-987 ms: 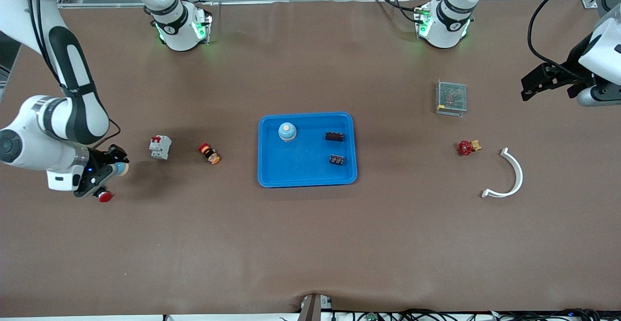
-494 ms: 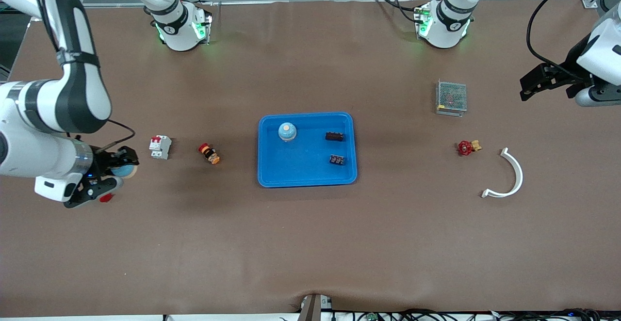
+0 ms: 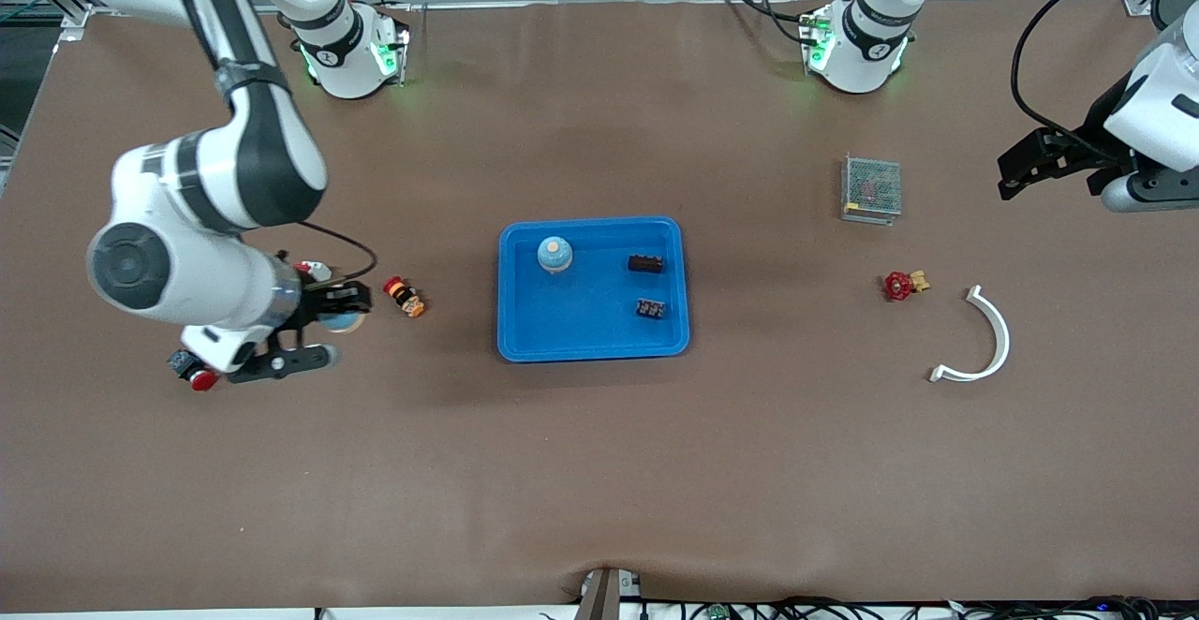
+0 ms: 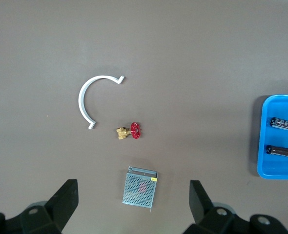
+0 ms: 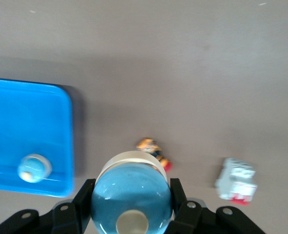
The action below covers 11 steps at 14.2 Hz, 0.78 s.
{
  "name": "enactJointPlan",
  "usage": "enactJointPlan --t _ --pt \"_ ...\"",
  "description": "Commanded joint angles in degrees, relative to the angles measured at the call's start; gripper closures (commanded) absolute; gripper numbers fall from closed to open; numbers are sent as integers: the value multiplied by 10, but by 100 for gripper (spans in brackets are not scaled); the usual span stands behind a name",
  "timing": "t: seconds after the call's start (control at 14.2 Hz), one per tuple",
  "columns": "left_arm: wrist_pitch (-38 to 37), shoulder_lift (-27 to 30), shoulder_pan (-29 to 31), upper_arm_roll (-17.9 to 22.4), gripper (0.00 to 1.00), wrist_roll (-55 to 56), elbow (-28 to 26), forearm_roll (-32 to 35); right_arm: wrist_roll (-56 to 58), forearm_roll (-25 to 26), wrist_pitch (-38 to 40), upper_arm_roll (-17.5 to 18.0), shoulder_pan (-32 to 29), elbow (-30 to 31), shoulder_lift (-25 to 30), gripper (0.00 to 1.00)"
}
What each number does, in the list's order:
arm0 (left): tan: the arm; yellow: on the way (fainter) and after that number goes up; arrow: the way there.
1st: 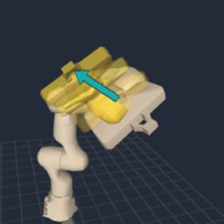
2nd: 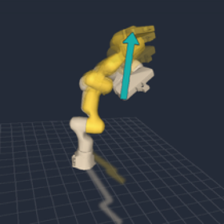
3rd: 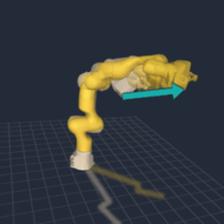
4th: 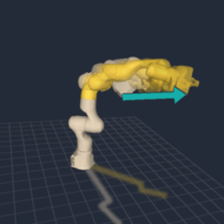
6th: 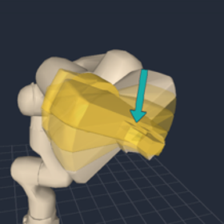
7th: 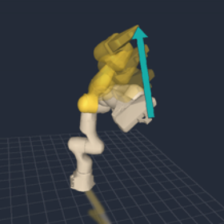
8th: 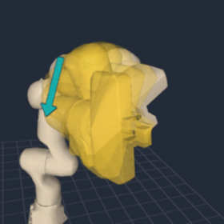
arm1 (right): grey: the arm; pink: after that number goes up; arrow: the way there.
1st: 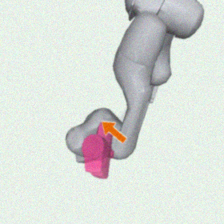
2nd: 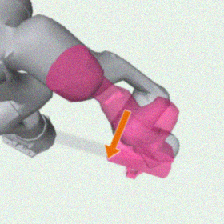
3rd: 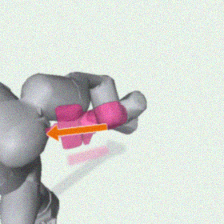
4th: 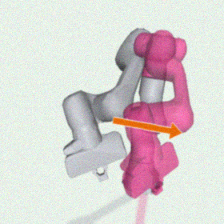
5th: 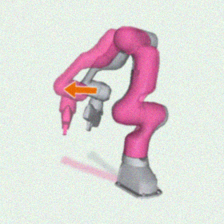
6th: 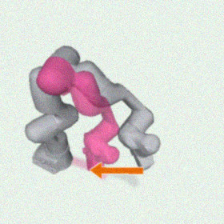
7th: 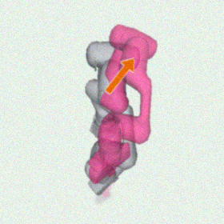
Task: Place electrolytic capacitor and blue bell in tray
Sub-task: 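Carry the blue bell over the tray with the right gripper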
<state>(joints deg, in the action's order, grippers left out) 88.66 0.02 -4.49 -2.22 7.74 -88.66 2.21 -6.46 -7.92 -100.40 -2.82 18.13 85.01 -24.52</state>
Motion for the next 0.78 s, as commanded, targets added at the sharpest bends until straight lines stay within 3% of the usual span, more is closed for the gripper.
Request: enactJointPlan --t 0.0,0.71 --pt "6 3 4 -10 0 0 -3 -5 -97 -12 -29 -7 48 -14 -10 57" --pt "10 2 4 -11 0 0 -4 -5 -272 6 -181 -8 167 -11 -96 57"
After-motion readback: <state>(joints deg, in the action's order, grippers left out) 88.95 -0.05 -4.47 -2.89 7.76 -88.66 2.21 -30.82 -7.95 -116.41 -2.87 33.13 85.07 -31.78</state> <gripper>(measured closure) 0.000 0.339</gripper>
